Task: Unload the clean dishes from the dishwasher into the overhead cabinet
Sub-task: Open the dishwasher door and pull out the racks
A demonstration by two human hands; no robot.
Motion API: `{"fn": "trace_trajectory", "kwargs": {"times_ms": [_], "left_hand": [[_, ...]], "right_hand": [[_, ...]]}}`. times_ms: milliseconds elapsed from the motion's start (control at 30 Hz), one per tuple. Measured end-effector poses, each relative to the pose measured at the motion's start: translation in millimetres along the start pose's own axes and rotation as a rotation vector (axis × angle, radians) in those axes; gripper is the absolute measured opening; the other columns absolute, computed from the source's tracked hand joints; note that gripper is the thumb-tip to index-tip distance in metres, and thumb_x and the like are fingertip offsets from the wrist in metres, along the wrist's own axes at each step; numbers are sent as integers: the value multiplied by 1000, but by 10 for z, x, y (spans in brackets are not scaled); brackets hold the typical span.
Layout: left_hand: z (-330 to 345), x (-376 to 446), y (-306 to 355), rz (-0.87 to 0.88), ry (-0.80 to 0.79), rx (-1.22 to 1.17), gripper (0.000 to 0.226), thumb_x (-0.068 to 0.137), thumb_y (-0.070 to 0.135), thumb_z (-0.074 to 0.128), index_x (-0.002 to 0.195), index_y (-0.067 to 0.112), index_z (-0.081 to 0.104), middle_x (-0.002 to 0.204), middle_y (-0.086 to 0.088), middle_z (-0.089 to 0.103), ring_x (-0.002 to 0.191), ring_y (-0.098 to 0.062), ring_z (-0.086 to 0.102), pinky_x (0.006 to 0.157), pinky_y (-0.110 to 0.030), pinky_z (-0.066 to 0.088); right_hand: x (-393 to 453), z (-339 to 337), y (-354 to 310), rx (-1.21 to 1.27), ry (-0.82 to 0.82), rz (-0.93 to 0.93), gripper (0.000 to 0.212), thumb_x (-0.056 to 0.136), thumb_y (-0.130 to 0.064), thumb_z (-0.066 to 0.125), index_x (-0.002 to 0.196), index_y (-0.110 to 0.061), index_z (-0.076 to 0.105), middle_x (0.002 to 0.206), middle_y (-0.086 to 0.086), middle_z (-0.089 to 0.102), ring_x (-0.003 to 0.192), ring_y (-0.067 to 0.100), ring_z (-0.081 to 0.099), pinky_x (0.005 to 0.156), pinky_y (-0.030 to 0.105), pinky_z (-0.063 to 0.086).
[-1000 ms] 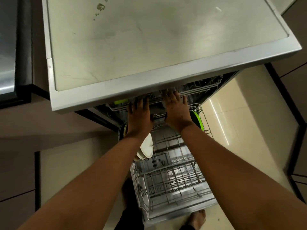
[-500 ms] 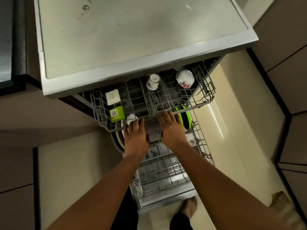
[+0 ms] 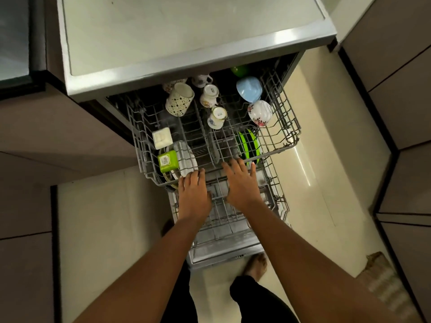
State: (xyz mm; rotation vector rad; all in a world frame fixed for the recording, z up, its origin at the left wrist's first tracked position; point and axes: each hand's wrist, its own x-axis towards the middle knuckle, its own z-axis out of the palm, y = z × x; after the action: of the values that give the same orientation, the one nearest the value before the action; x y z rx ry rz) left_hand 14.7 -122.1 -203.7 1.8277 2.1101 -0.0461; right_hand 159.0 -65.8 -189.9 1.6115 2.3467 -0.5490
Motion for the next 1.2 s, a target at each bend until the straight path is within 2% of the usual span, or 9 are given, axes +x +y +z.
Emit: {"fn": "trace_trajectory", "kwargs": {"times_ms": [333, 533, 633, 733, 833, 900, 1000, 1100, 1200], "left_hand": [[114, -175, 105, -18, 40, -16, 63, 92, 30, 59, 147, 11, 36, 144, -8, 44, 136, -26, 37, 118, -46, 25], [168, -264, 101, -14, 57, -27, 54, 91, 24, 59, 140, 11, 42, 136, -7, 51, 129, -25, 43, 114, -45, 31], [206, -350, 35, 2, 45, -30, 50, 90, 19, 56, 138, 10, 44, 133, -7, 53, 125, -25, 46, 112, -44, 34], [290, -562, 3, -8, 33, -19, 53, 90, 17, 58, 140, 10, 43, 134, -8, 52, 126, -26, 46, 112, -48, 35], [354, -786, 52, 15, 22, -38, 59, 87, 20, 65, 140, 12, 42, 133, -5, 52, 125, -24, 47, 111, -47, 37], [415, -878, 82, 4, -1, -44, 57, 87, 20, 65, 139, 13, 45, 132, -4, 53, 124, -24, 47, 111, -46, 37], [468, -976, 119, -34, -1, -41, 53, 86, 18, 64, 136, 13, 47, 130, -4, 54, 123, -23, 47, 110, -45, 37], [495, -1088, 143, -29, 8, -44, 56, 83, 17, 67, 136, 12, 49, 128, -5, 56, 121, -25, 49, 107, -46, 40], [490, -1203, 225, -14, 5, -27, 57, 84, 22, 68, 137, 11, 49, 129, -5, 55, 121, -26, 49, 108, -46, 40]], "right_hand": [[-176, 14, 81, -45, -48, -18, 88, 88, -31, 65, 157, -20, 12, 163, 10, 16, 153, 30, 6, 120, 61, 5], [-213, 3, 118, -61, -8, -83, 76, 84, -22, 68, 150, -22, 30, 147, 9, 39, 142, 31, 29, 121, 56, 12], [-209, -25, 170, -27, -34, -141, 67, 83, -14, 69, 144, -23, 42, 138, 8, 45, 131, 30, 39, 118, 51, 27], [-297, 51, 227, 22, -34, -189, 56, 88, -3, 62, 138, -27, 52, 130, 6, 50, 120, 27, 44, 101, 42, 47], [-450, 190, 236, 53, 40, -140, 43, 93, -7, 60, 130, -29, 61, 121, 6, 58, 110, 25, 50, 90, 39, 54], [-540, 291, 216, 43, 65, -101, 33, 93, -13, 62, 123, -29, 67, 116, 7, 62, 103, 25, 53, 84, 38, 55], [-676, 369, 213, 54, 143, -96, 29, 88, -10, 67, 112, -25, 74, 107, 8, 65, 96, 28, 57, 78, 41, 53], [-805, 423, 222, 77, 172, -76, 30, 86, -10, 69, 112, -24, 75, 106, 7, 65, 97, 28, 57, 84, 43, 50], [-932, 447, 253, 97, 124, -58, 36, 89, -7, 64, 119, -26, 71, 112, 5, 64, 104, 27, 54, 94, 43, 45]]}}
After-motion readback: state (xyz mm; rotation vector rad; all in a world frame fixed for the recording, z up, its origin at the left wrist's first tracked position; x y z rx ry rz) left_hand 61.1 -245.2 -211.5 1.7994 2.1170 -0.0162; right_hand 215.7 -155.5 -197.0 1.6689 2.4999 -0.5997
